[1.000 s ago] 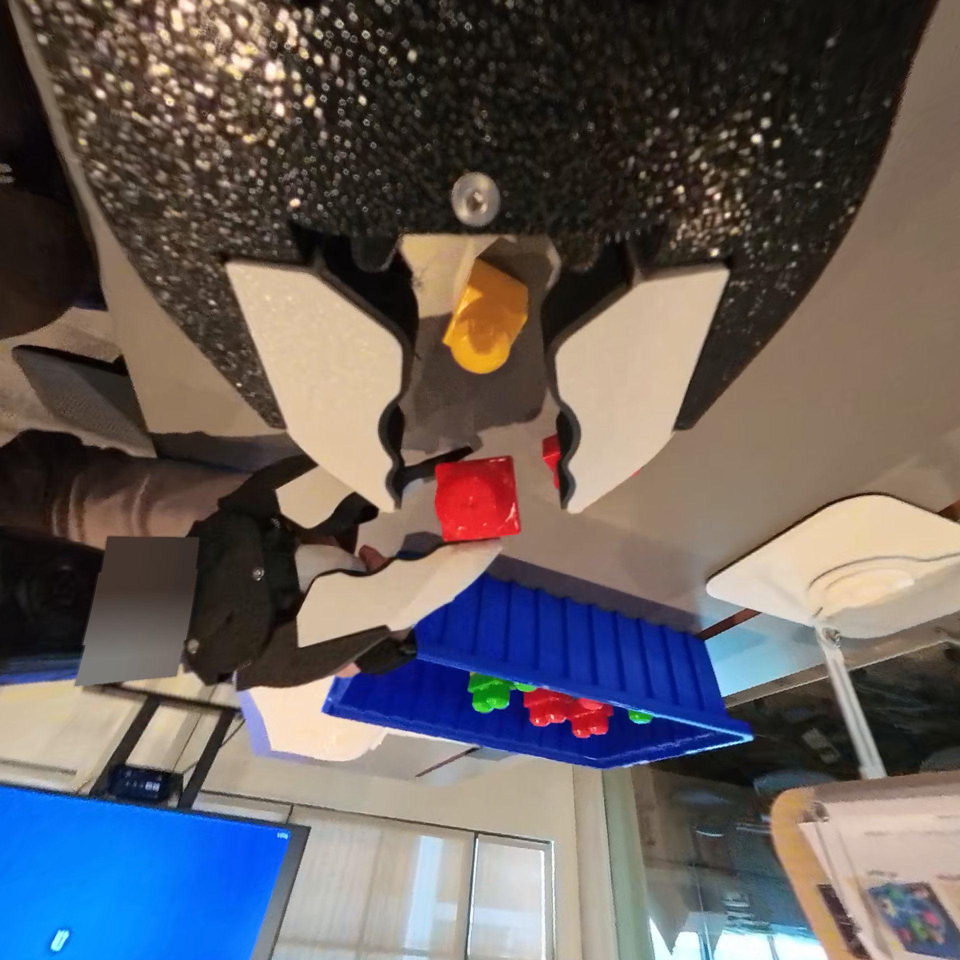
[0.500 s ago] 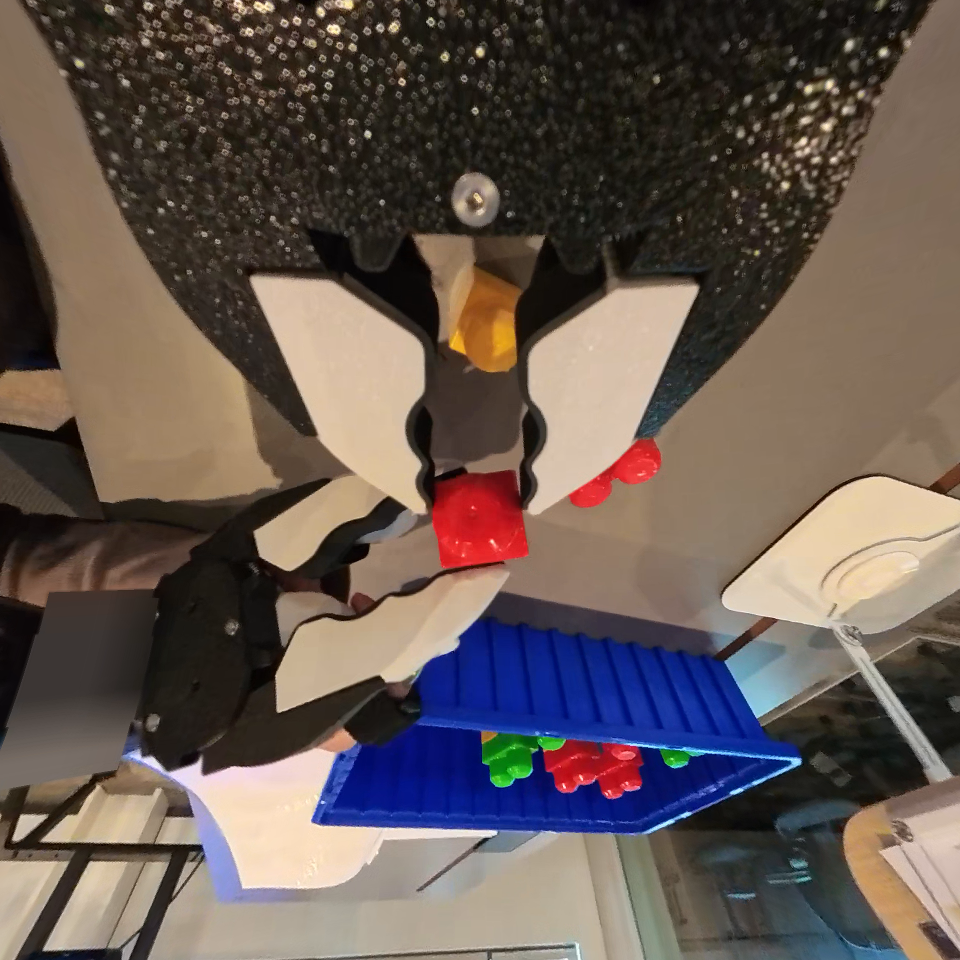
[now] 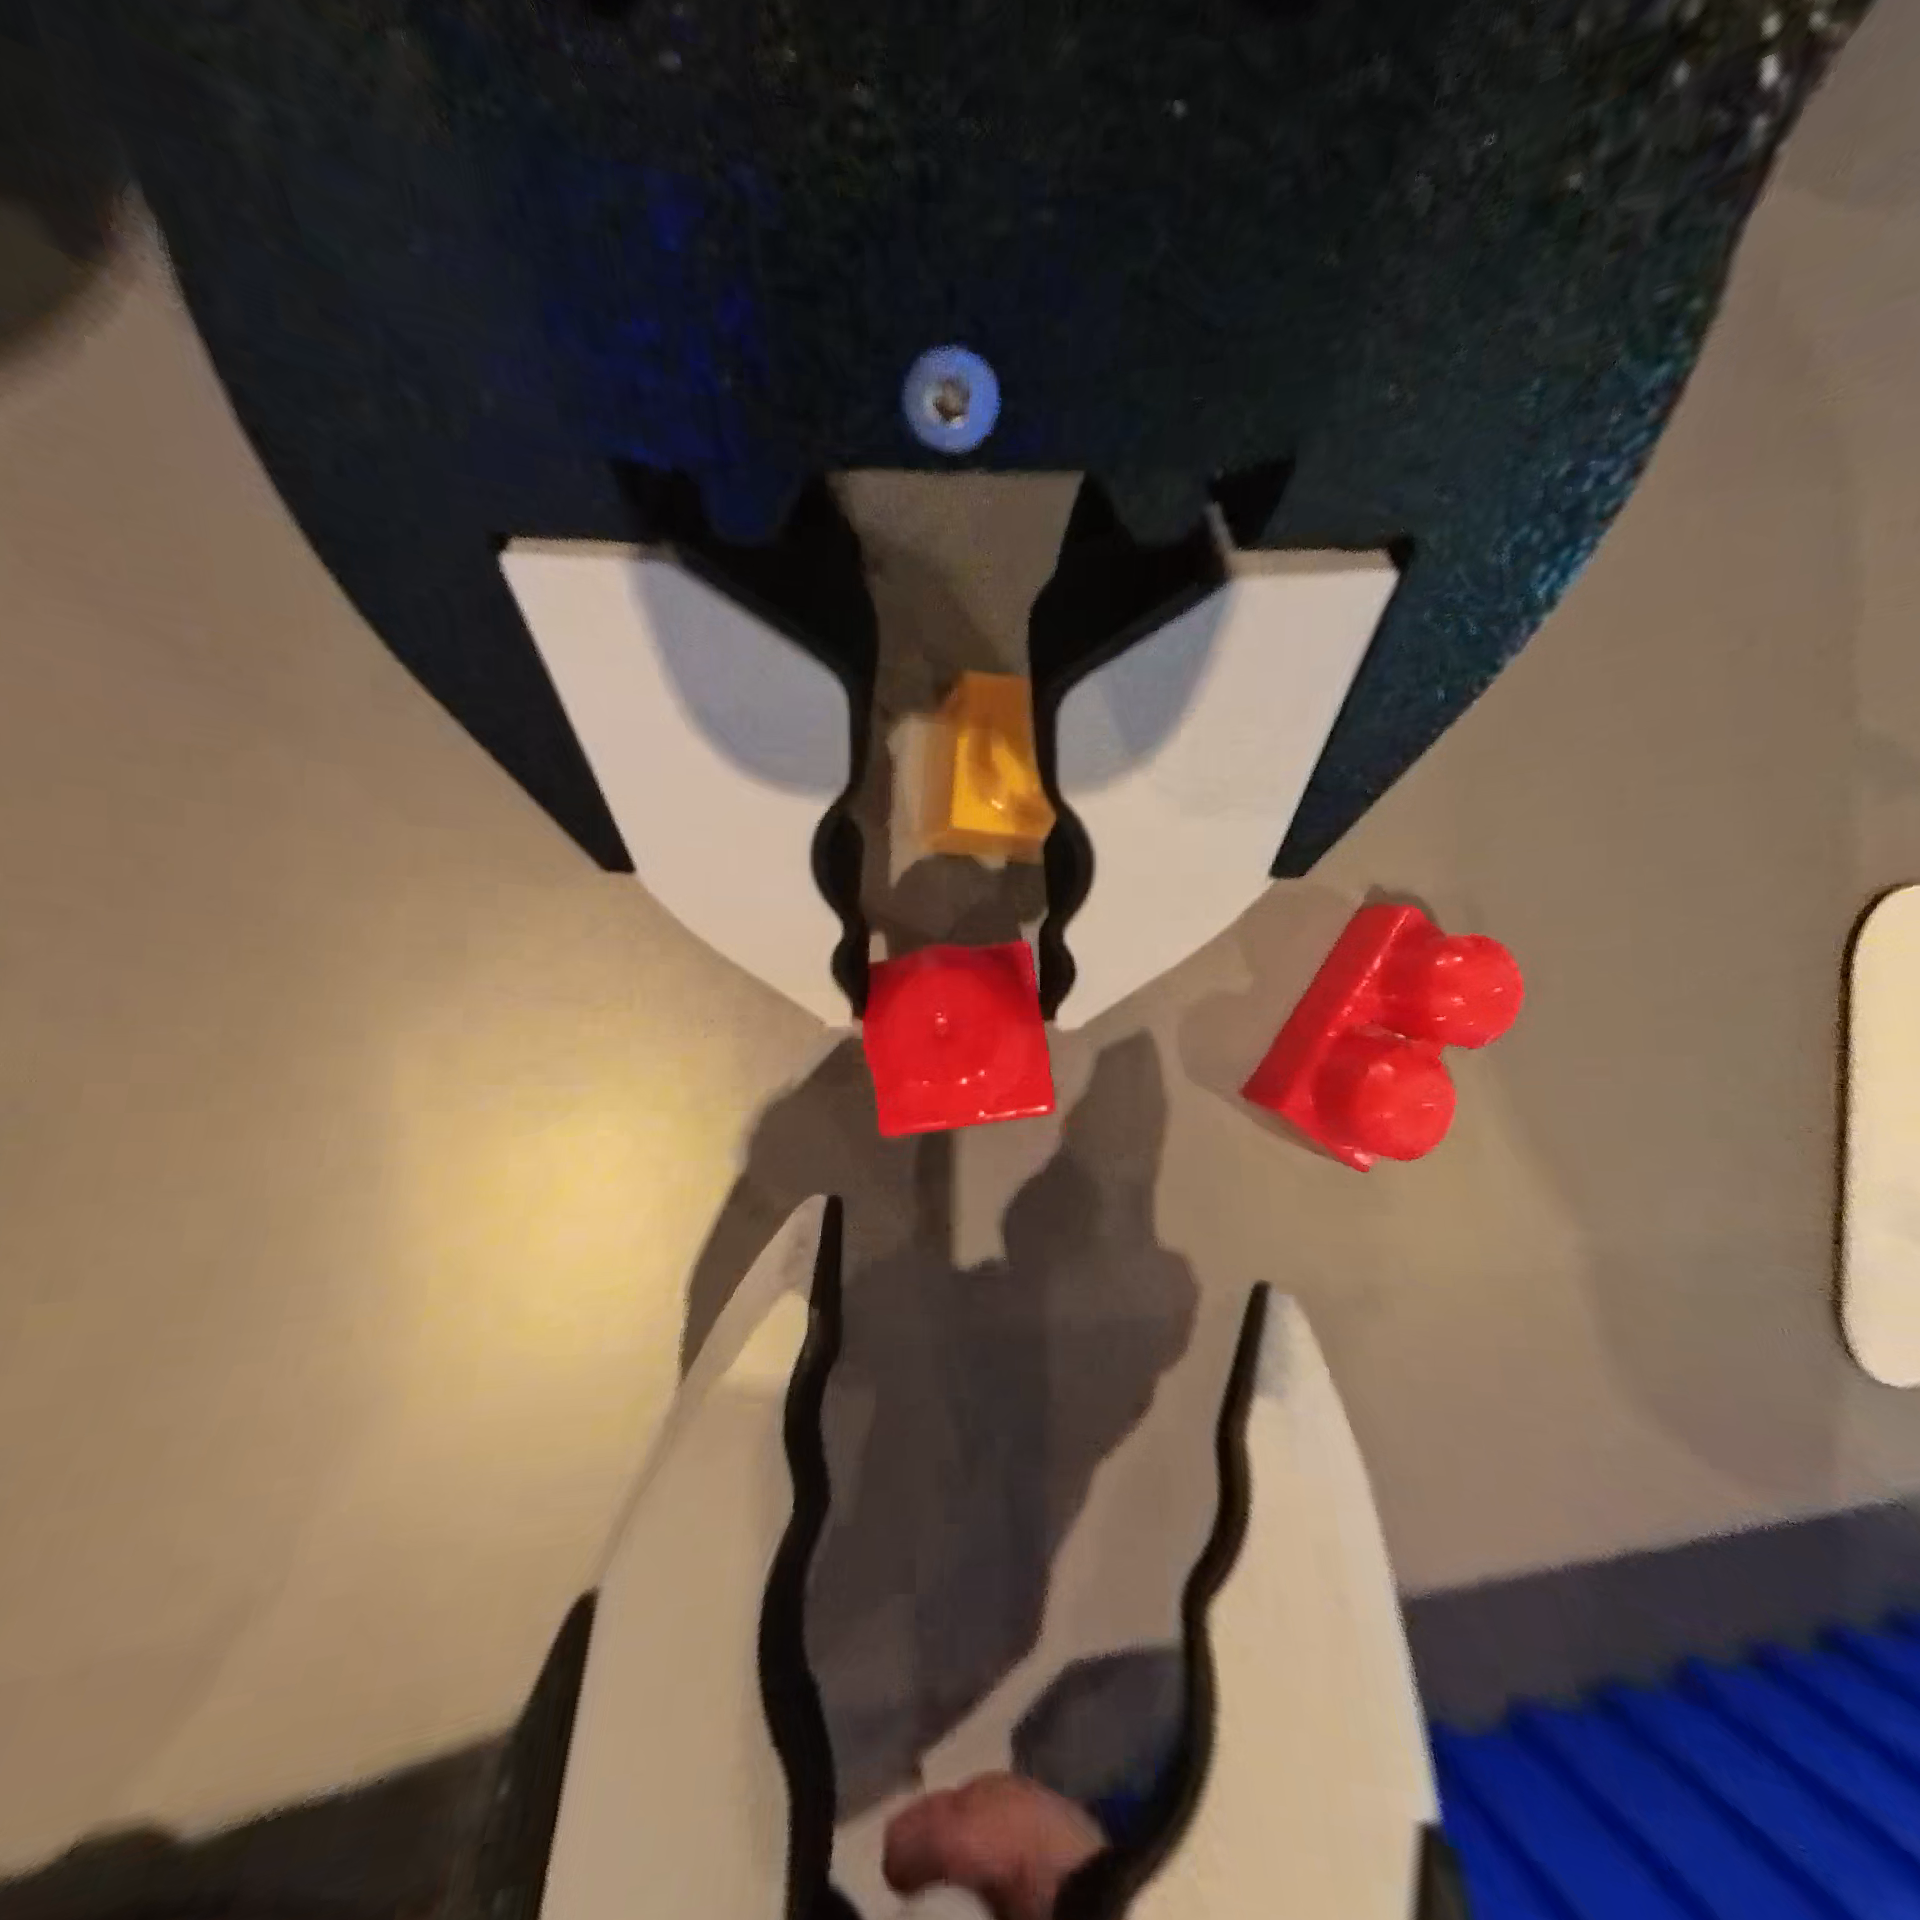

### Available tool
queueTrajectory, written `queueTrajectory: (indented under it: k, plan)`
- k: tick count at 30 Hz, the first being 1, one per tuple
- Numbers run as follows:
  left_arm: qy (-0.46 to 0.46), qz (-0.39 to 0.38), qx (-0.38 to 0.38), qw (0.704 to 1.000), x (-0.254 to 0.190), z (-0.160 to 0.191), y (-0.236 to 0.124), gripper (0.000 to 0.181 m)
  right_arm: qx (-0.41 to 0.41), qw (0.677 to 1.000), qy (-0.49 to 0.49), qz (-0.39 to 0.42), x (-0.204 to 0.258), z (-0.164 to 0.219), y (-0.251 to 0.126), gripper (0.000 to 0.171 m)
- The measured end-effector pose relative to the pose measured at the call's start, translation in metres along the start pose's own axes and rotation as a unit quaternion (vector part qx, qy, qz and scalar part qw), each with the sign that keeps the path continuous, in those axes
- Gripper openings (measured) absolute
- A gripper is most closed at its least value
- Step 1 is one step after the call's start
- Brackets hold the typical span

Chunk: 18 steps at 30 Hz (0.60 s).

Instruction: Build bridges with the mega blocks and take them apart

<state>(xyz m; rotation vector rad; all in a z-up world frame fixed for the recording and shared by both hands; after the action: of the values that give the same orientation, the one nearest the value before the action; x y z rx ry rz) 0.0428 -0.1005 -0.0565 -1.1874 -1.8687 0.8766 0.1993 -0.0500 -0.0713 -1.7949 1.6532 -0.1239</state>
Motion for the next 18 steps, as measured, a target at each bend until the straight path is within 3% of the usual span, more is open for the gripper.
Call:
queueTrajectory:
  k: [3, 5, 8, 10, 14, 18]
  plan:
    - [0.007, 0.011, 0.034, 0.999, 0.002, -0.005, 0.009, 0.032, 0.016, 0.999, 0.017, -0.023, 0.0, 0.005, 0.003, 0.068]
    - [0.007, -0.017, 0.014, 1.0, 0.004, -0.008, 0.01, 0.034, 0.015, 0.999, 0.029, -0.037, -0.001, 0.007, 0.005, 0.069]
    - [-0.02, -0.029, -0.016, 0.999, 0.006, -0.003, 0.0, 0.07, 0.002, 0.996, 0.055, -0.067, -0.002, 0.009, 0.009, 0.07]
    - [-0.041, -0.037, -0.043, 0.998, 0.008, 0.009, -0.012, 0.081, 0.0, 0.995, 0.068, -0.076, -0.003, 0.012, 0.013, 0.072]
    - [-0.084, -0.037, -0.091, 0.992, 0.013, 0.048, -0.028, 0.083, 0.013, 0.994, 0.078, -0.074, -0.011, 0.017, 0.021, 0.072]
    - [-0.103, -0.007, -0.115, 0.988, 0.017, 0.075, -0.022, 0.079, 0.017, 0.991, 0.079, -0.105, -0.021, 0.02, 0.034, 0.072]
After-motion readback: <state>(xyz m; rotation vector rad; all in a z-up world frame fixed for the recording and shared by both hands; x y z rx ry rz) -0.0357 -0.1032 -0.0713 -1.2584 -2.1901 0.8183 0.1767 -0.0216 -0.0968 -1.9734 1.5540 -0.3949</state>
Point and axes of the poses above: each gripper's, where its closed fingertips meet, y out along the fingers, z out of its underside, x = y × z across the jaws, the point moved 10 cm from there along -y, back along the fingers, and after that the axes turned 3 degrees about x, right-handed, at the moved point
